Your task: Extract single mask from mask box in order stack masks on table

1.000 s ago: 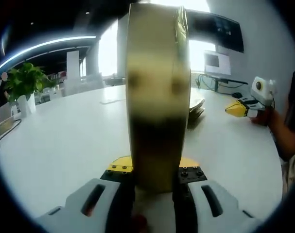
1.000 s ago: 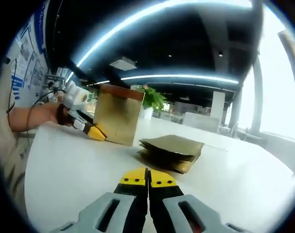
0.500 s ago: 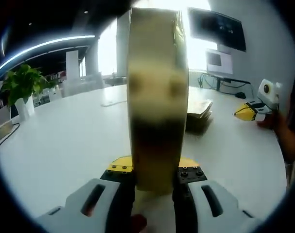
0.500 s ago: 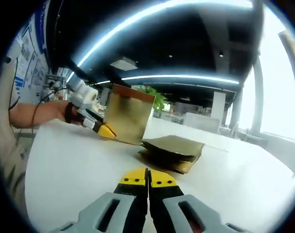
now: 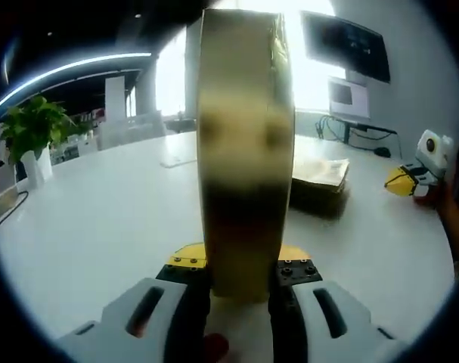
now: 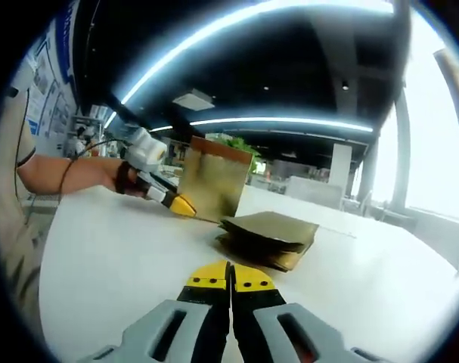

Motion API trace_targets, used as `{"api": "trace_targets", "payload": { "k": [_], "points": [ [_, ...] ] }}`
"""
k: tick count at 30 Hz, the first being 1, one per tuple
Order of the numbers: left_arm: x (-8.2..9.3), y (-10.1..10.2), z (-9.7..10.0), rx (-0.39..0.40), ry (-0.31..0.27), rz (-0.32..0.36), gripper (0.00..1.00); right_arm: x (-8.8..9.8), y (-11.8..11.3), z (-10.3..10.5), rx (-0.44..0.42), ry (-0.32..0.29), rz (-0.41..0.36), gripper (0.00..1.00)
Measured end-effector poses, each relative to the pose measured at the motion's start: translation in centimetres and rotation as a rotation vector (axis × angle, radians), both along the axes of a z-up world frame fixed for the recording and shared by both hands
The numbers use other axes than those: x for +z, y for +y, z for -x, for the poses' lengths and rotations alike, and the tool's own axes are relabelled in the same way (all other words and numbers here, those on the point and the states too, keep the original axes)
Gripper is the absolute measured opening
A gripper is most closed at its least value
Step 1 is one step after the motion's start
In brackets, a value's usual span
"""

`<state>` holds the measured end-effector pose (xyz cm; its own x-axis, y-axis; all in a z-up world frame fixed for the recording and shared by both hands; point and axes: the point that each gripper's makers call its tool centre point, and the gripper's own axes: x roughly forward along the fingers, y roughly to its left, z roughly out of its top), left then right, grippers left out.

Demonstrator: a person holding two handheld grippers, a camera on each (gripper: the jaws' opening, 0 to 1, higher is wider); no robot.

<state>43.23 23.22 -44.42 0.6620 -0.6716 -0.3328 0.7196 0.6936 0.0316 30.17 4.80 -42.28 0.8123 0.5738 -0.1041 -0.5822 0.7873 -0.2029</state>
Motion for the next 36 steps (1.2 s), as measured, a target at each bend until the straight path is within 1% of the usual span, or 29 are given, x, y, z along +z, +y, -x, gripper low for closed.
{"api": "trace_targets", "payload": {
  "k": [5, 6, 8, 11, 13, 17, 21, 23, 24, 25, 26, 27, 28, 31, 36],
  "points": [
    [0.0, 0.1, -1.3, 0.005, -0.007, 0.0, 0.2, 0.0, -0.1, -0.1, 0.001, -0.008, 0.006, 0.0],
    [0.0, -0.1, -1.1, 0.004, -0.01, -0.001, 0.2, 0.0, -0.1, -0.1, 0.002, -0.009, 0.006, 0.0],
    [0.1, -0.3, -1.3, 0.0, -0.015, 0.0, 0.2, 0.0, -0.2, -0.1, 0.002, -0.01, 0.006, 0.0],
    [-0.1, -0.4, -2.3, 0.002, -0.01, 0.006, 0.2, 0.0, -0.2, -0.1, 0.004, -0.01, 0.007, 0.0],
    [-0.2, -0.6, -2.1, 0.006, -0.008, 0.004, 0.2, 0.0, -0.3, -0.1, 0.004, -0.011, 0.007, 0.0],
    [-0.1, -0.2, -2.7, 0.017, -0.017, 0.007, 0.2, 0.0, -0.3, -0.1, 0.005, -0.011, 0.008, 0.0],
    [0.2, 0.2, -3.4, 0.035, -0.018, 0.027, 0.2, 0.0, -0.4, -0.2, 0.005, -0.012, 0.009, 0.0],
    [-0.1, 0.4, -3.7, 0.043, 0.009, 0.036, 0.2, 0.0, -0.4, -0.2, 0.005, -0.012, 0.009, 0.0],
    [-0.2, 0.4, -3.7, 0.05, 0.02, 0.039, 0.21, 0.0, -0.4, -0.2, 0.006, -0.013, 0.01, 0.0],
    [-0.3, 0.6, -3.8, 0.056, 0.025, 0.04, 0.25, 0.1, -0.4, -0.2, 0.007, -0.015, 0.012, 0.0],
    [-0.4, 0.6, -3.9, 0.057, 0.028, 0.039, 0.33, 0.0, -0.3, -0.1, 0.009, -0.016, 0.016, 0.0],
    [-0.4, 0.7, -4.0, 0.059, 0.022, 0.03, 0.39, 0.0, -0.3, -0.1, 0.01, -0.016, 0.019, 0.0],
    [-0.4, 0.7, -3.9, 0.057, 0.015, 0.021, 0.42, -0.1, -0.3, -0.1, 0.01, -0.017, 0.021, 0.0],
    [-0.2, 0.8, -3.6, 0.059, 0.008, 0.023, 0.45, 0.0, -0.2, -0.1, 0.011, -0.016, 0.017, 0.0],
    [0.5, 1.0, -3.3, 0.062, -0.006, 0.041, 0.45, 0.0, -0.1, -0.1, 0.012, -0.017, 0.02, 0.0]
  ]
}}
